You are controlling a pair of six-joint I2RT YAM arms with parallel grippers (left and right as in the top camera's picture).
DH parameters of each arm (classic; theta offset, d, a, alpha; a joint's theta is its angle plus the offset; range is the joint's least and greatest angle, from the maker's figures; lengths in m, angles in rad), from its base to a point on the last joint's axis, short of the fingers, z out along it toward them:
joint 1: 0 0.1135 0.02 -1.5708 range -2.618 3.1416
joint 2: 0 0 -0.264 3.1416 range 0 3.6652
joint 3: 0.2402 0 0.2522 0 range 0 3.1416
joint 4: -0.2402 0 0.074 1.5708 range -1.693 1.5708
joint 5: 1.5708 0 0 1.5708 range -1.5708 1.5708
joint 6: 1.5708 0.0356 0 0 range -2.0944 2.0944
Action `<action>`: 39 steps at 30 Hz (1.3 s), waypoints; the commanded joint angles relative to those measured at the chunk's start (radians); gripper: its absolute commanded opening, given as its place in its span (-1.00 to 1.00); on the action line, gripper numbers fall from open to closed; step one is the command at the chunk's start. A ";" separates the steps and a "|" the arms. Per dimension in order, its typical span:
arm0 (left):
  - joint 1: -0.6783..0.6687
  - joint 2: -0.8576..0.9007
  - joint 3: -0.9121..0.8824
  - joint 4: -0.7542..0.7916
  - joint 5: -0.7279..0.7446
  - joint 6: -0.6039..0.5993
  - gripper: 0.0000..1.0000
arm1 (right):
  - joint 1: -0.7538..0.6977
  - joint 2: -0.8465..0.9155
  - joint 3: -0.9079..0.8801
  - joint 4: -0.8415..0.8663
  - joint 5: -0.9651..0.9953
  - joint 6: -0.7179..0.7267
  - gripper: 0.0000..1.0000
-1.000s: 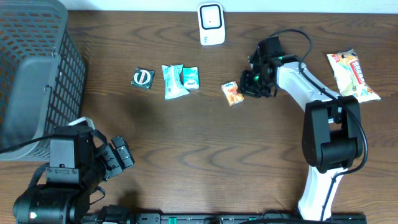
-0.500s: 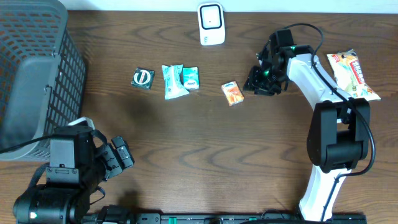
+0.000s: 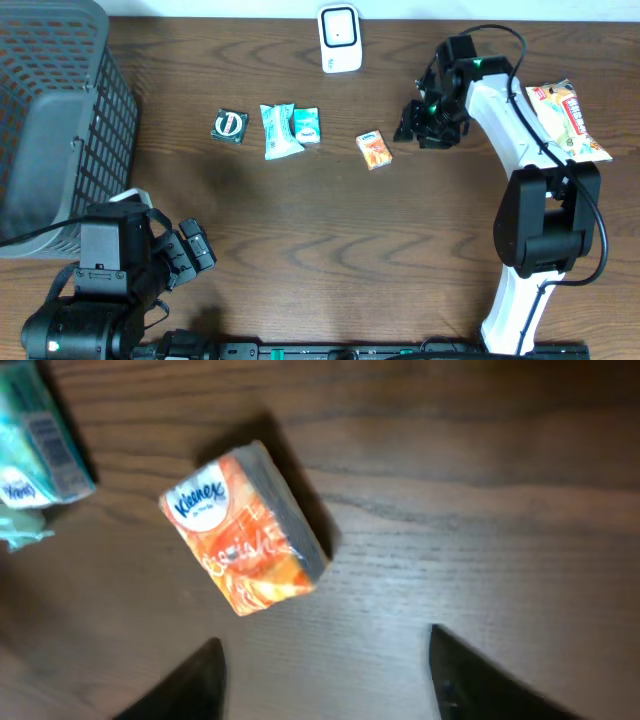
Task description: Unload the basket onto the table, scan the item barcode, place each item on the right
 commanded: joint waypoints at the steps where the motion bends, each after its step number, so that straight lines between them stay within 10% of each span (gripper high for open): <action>1: -0.002 0.000 0.001 -0.003 -0.006 -0.006 0.96 | -0.002 -0.034 0.022 -0.004 0.011 -0.011 0.55; 28: -0.002 0.000 0.001 -0.003 -0.006 -0.006 0.95 | 0.060 -0.034 -0.025 0.152 0.029 -0.010 0.99; 39: -0.002 0.000 0.001 -0.003 -0.006 -0.006 0.96 | 0.063 -0.029 -0.032 0.154 0.045 -0.019 0.50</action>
